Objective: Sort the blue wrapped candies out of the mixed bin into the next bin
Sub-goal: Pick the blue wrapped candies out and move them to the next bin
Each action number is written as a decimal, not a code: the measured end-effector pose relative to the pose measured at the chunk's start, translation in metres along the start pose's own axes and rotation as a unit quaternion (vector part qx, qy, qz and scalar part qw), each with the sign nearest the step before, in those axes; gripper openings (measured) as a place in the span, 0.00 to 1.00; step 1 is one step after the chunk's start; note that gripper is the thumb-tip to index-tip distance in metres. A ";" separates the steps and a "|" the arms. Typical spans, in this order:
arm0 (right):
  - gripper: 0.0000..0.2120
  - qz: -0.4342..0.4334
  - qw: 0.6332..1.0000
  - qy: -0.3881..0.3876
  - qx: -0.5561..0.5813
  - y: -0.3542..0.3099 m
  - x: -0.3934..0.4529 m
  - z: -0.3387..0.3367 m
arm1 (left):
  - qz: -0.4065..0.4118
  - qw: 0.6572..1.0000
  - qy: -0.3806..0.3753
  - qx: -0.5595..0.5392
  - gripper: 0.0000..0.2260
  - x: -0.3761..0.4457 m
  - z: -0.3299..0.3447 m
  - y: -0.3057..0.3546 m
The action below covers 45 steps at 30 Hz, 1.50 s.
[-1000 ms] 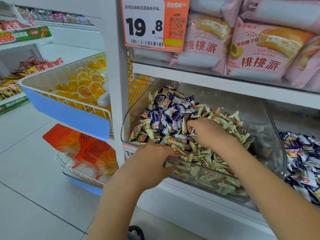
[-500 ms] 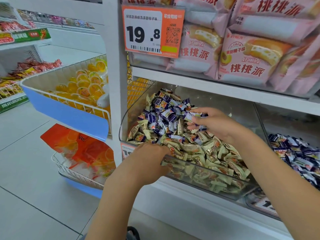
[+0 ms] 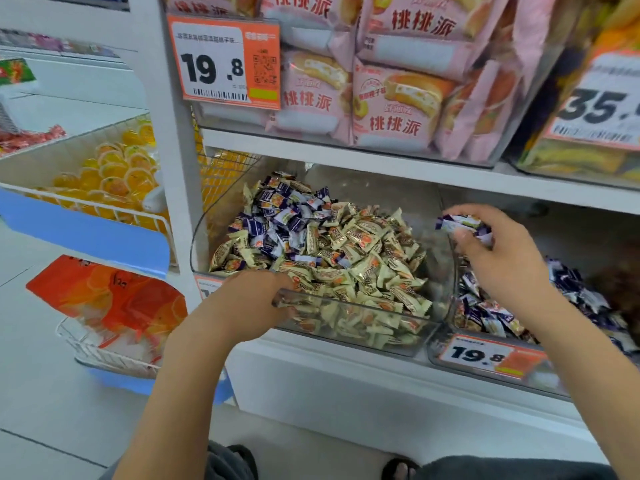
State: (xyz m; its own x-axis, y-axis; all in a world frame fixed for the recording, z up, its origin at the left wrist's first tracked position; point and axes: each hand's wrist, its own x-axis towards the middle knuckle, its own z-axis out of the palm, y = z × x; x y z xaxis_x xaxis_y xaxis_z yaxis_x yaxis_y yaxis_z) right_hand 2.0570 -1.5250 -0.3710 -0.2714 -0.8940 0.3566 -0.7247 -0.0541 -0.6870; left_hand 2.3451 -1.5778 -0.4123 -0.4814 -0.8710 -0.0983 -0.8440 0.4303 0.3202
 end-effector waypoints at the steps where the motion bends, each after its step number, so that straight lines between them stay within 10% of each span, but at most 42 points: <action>1: 0.10 0.021 1.000 -0.012 -0.018 0.009 -0.001 -0.006 | -0.001 1.000 0.000 0.001 0.09 0.000 0.000 0.000; 5: 0.13 0.078 0.978 -0.144 -0.127 0.025 0.002 -0.019 | 0.004 0.999 0.016 0.043 0.11 -0.002 0.002 0.003; 11: 0.05 -0.146 0.963 0.021 -0.224 -0.027 0.006 0.036 | 0.005 0.998 0.031 0.057 0.09 -0.001 0.003 0.005; 25: 0.31 -0.058 0.869 -0.370 -0.323 -0.011 0.071 0.110 | 0.026 0.996 0.065 0.062 0.18 -0.003 0.014 -0.004; 38: 0.12 -0.069 0.916 -0.236 -0.318 -0.023 0.065 0.124 | 0.005 0.996 0.055 0.071 0.16 -0.002 0.013 0.000; 45: 0.08 -0.152 0.967 -0.185 -0.085 -0.051 0.059 0.144 | 0.010 0.996 0.054 0.073 0.18 -0.006 0.011 0.003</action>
State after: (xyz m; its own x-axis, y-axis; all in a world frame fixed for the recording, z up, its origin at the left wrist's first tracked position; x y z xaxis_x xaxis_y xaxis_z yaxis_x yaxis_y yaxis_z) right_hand 2.1690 -1.6389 -0.4060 0.1935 -0.9480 0.2529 -0.8371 -0.2939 -0.4614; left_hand 2.3430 -1.5693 -0.4210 -0.4767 -0.8790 0.0111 -0.8637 0.4706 0.1804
